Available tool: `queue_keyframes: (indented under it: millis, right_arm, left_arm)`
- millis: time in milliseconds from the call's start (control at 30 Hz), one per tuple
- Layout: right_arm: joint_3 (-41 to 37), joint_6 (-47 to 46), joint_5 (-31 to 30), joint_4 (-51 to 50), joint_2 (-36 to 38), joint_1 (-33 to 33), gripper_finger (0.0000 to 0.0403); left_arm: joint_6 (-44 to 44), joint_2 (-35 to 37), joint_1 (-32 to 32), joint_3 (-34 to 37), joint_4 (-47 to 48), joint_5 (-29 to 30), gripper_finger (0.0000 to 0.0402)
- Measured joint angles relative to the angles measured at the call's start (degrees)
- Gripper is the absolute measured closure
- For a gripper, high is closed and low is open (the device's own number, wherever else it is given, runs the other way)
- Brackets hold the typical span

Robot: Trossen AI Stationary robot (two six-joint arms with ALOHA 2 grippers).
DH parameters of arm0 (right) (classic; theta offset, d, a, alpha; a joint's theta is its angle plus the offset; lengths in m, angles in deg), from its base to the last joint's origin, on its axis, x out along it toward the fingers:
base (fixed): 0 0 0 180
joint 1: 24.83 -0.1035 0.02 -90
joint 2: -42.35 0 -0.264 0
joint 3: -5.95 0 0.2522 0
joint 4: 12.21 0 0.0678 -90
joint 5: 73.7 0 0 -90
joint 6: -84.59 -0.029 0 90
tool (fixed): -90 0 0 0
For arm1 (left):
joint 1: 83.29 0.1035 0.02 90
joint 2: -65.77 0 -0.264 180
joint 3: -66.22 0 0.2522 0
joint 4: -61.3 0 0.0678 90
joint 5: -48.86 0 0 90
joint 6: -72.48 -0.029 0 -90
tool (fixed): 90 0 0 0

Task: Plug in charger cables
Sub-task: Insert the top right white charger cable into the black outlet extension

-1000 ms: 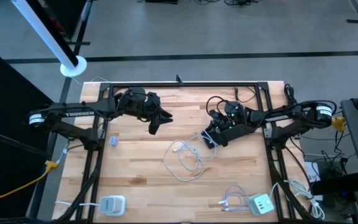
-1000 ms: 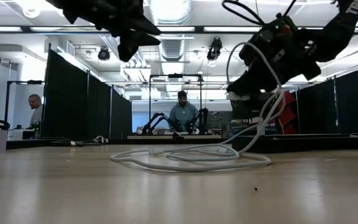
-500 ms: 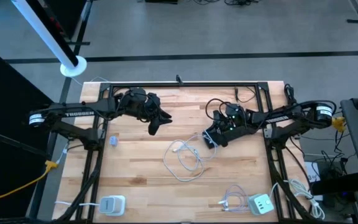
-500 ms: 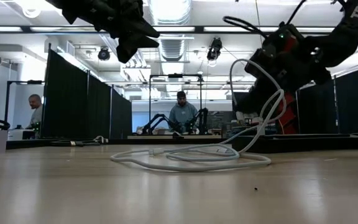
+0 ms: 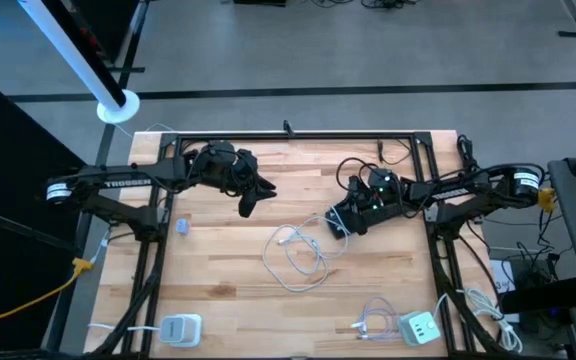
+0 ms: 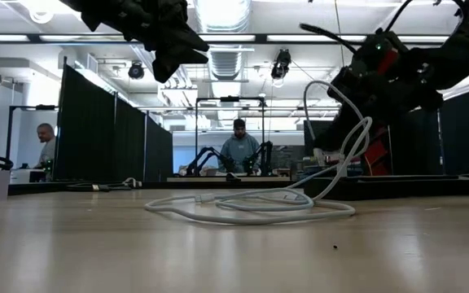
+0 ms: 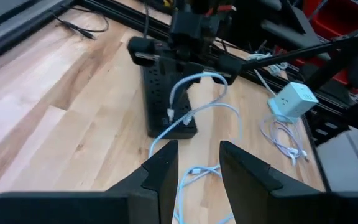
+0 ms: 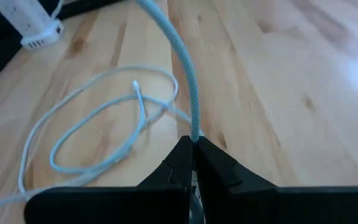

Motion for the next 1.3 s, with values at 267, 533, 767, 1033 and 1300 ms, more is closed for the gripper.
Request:
queue_keyframes:
  millis: [267,533,767,1033,1300]
  right_arm:
    - [-0.1,0.6,0.0,-2.4,-0.8,-1.8,0.0403]
    - [-0.1,2.1,-3.6,-1.9,-0.8,-2.2,0.0403]
    - [-0.1,1.4,-4.4,-1.8,-0.8,-2.2,0.0403]
    - [0.0,0.1,-4.0,-1.7,-0.8,-3.7,0.0403]
    - [0.0,0.3,-7.8,-1.9,-0.8,-4.5,0.0403]
  left_arm:
    - [0.0,0.0,0.0,0.0,0.0,0.1,0.0296]
    - [0.0,0.0,0.0,0.0,0.0,0.2,0.0296]
    - [0.0,0.0,0.0,0.0,0.0,0.2,0.0297]
    - [0.0,0.0,0.0,0.0,0.0,0.2,0.0297]
    - [0.0,0.0,0.0,0.0,0.0,0.2,0.0297]
